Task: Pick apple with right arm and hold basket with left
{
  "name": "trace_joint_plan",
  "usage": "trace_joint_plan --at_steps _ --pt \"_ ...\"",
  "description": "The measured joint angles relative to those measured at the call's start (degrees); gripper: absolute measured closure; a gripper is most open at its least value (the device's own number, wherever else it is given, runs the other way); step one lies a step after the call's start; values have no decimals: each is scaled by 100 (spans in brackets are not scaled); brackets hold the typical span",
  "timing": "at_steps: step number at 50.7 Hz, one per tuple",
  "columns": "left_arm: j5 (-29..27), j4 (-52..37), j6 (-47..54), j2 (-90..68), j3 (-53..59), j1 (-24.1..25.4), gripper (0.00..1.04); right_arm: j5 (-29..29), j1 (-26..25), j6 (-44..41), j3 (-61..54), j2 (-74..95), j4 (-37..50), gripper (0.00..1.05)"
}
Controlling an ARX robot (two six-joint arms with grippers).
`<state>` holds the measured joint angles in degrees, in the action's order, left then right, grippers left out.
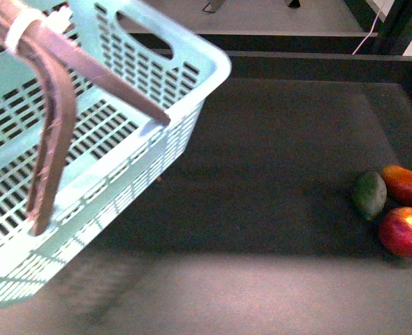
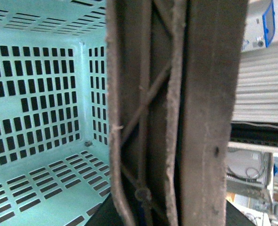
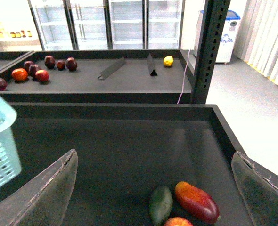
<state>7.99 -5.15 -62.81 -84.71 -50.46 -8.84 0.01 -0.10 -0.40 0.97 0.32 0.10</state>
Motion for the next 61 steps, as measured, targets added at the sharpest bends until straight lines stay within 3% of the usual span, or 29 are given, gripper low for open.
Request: trace_joint_plan --at_steps 15,31,61 --pt "-299 251 -33 -839 -944 -1563 89 2 0 0 0 0 0 9" --pt "-234 372 50 -1023 -1246 -2664 89 0 0 0 0 0 -2 9" --pt "-4 413 369 -1012 -1261 -2865 89 2 0 0 0 0 -2 9"
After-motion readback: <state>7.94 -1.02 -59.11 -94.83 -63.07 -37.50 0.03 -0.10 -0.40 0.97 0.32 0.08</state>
